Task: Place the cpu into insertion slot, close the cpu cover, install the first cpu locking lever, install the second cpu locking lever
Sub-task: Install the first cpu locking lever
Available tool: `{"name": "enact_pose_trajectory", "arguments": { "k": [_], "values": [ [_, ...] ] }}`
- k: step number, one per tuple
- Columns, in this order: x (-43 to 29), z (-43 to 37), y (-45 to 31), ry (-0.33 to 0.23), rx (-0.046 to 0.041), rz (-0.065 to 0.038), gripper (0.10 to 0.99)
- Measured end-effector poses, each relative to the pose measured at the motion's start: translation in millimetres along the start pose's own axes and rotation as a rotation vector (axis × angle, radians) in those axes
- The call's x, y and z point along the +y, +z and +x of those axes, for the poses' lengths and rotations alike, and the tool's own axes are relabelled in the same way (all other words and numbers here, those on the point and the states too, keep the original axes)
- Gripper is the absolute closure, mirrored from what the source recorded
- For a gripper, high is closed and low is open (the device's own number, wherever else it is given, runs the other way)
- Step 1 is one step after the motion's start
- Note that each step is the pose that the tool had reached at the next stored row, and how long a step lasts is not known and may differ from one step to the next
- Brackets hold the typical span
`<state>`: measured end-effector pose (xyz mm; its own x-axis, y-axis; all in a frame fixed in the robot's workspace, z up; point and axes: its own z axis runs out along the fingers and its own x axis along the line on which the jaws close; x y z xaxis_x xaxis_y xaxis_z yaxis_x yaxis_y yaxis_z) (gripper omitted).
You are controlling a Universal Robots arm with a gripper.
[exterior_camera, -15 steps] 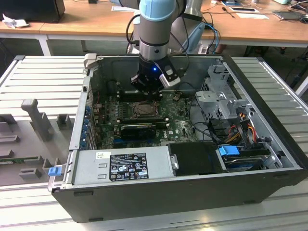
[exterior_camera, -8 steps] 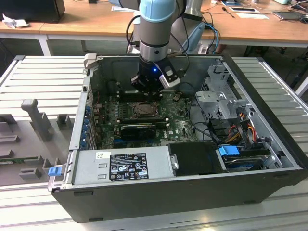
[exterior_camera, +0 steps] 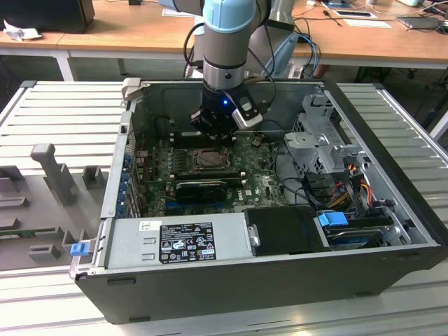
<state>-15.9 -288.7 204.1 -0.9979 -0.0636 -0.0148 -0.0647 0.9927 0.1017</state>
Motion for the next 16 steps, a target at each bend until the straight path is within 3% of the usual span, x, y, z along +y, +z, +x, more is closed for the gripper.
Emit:
{"name": "enact_pose_trajectory", "arguments": {
  "k": [6,16],
  "values": [
    [-0.5,-0.1,0.8,0.000,0.0006,0.010,0.980],
    [-2.1,-0.1,2.2,0.000,0.0004,0.008,0.980]
  ]
}}
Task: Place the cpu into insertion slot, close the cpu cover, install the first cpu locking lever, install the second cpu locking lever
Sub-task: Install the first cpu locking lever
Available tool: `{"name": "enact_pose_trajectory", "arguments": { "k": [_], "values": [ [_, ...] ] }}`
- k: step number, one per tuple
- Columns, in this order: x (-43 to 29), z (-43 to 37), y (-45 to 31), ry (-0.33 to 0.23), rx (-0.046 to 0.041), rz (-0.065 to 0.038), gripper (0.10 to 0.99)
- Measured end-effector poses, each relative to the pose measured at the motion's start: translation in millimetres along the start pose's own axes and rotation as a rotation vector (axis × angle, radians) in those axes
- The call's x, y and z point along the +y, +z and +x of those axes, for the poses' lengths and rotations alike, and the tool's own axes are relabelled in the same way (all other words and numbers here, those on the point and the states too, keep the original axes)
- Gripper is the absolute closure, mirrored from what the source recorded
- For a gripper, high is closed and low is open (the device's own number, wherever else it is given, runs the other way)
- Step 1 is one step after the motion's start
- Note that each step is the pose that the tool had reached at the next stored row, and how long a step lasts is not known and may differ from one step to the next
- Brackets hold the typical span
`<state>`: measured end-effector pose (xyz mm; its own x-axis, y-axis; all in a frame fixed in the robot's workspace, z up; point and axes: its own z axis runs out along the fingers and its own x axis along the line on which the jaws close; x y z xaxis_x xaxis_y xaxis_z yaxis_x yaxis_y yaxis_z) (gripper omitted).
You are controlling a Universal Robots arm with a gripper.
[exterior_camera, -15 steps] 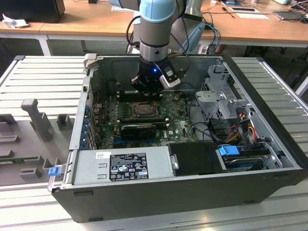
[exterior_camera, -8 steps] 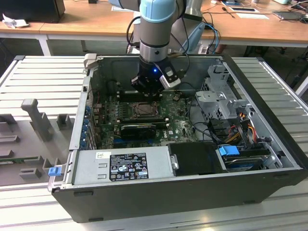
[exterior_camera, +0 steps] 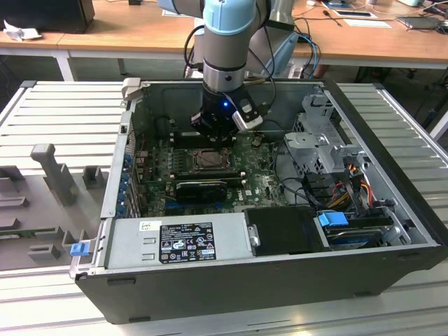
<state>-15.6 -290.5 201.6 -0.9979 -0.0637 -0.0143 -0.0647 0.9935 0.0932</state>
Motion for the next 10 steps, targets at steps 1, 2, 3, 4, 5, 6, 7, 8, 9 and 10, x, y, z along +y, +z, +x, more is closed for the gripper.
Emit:
{"name": "enact_pose_trajectory", "arguments": {
  "k": [1,2,3,4,5,6,7,8,9,10],
  "values": [
    [0.1,0.0,-0.9,0.000,-0.0001,0.000,0.980],
    [0.3,-0.1,-2.1,0.000,-0.0002,0.000,0.980],
    [0.6,-0.1,-5.7,0.000,0.0000,0.000,0.980],
    [0.7,-0.1,-7.8,0.000,0.0001,0.000,0.980],
    [1.0,-0.2,-10.4,0.000,0.0000,0.000,0.980],
    [1.3,-0.2,-13.1,0.000,0.0000,0.000,0.980],
    [1.3,-0.2,-13.6,0.000,0.0000,0.000,0.980],
    [1.1,-0.2,-13.6,0.000,-0.0001,0.000,0.980],
    [0.9,-0.2,-13.6,0.000,-0.0001,0.000,0.980],
    [0.8,-0.2,-13.7,0.001,-0.0001,0.000,0.980]
  ]
}}
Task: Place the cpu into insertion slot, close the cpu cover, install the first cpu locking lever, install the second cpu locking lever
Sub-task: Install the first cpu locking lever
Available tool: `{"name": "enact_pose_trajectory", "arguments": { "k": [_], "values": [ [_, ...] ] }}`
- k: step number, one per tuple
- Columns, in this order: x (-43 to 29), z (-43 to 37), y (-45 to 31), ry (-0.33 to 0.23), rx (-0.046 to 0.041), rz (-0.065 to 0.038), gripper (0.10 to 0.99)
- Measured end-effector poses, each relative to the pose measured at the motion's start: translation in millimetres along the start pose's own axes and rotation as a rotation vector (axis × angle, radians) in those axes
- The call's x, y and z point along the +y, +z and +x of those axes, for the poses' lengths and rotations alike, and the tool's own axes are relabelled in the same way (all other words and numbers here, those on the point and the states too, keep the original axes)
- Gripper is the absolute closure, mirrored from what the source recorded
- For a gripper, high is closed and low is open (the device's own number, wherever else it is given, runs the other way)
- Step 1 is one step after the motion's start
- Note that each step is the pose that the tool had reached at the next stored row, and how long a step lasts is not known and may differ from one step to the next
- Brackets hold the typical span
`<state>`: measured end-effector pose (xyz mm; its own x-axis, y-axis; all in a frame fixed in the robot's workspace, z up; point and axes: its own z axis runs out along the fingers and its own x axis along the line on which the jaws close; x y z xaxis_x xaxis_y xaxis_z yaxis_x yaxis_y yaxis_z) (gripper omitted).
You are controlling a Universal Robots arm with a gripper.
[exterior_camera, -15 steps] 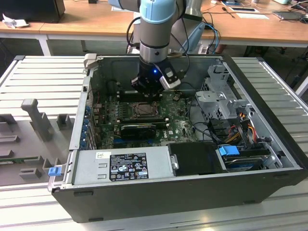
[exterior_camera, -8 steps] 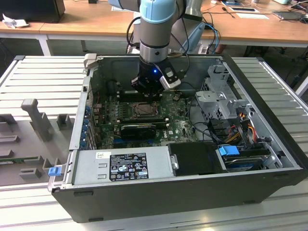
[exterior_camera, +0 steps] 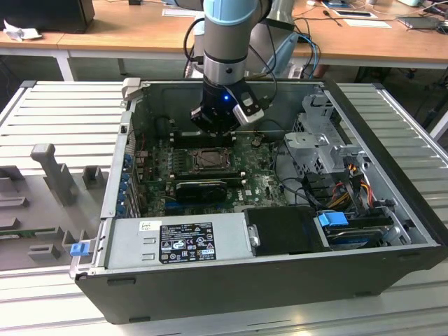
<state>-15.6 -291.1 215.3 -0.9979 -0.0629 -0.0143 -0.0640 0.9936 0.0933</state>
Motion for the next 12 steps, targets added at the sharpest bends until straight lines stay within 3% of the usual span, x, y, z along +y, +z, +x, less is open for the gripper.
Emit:
{"name": "enact_pose_trajectory", "arguments": {
  "k": [12],
  "values": [
    [-3.1,0.0,-0.2,0.002,0.0001,0.005,0.980]
  ]
}}
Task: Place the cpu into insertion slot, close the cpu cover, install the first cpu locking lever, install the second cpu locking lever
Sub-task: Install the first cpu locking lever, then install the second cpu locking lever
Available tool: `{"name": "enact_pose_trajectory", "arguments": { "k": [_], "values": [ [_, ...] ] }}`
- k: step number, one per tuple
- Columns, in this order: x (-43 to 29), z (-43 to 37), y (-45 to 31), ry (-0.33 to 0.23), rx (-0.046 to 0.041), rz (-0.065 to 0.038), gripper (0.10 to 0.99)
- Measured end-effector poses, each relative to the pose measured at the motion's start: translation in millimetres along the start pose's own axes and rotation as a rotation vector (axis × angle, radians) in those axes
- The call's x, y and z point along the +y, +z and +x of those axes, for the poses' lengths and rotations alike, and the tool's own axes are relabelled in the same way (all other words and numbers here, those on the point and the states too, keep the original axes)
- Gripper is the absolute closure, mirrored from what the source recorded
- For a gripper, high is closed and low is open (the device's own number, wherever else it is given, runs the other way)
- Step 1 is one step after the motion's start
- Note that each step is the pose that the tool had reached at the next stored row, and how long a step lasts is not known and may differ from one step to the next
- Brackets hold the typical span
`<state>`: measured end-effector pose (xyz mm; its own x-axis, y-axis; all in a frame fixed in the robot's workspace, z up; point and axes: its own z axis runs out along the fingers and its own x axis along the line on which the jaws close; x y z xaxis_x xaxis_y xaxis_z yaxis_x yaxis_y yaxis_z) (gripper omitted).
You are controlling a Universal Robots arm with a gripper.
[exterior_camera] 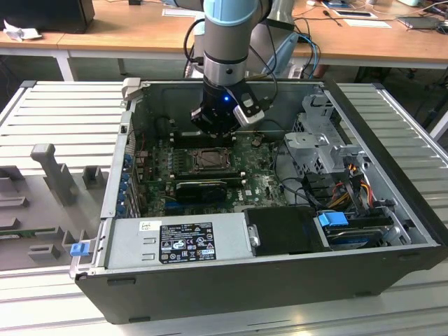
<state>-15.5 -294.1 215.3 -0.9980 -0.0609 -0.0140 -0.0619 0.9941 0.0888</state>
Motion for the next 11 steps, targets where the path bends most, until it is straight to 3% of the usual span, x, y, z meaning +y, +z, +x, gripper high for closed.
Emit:
{"name": "enact_pose_trajectory", "arguments": {
  "k": [11],
  "values": [
    [-6.3,0.2,-0.6,0.000,0.0003,0.004,0.980]
  ]
}}
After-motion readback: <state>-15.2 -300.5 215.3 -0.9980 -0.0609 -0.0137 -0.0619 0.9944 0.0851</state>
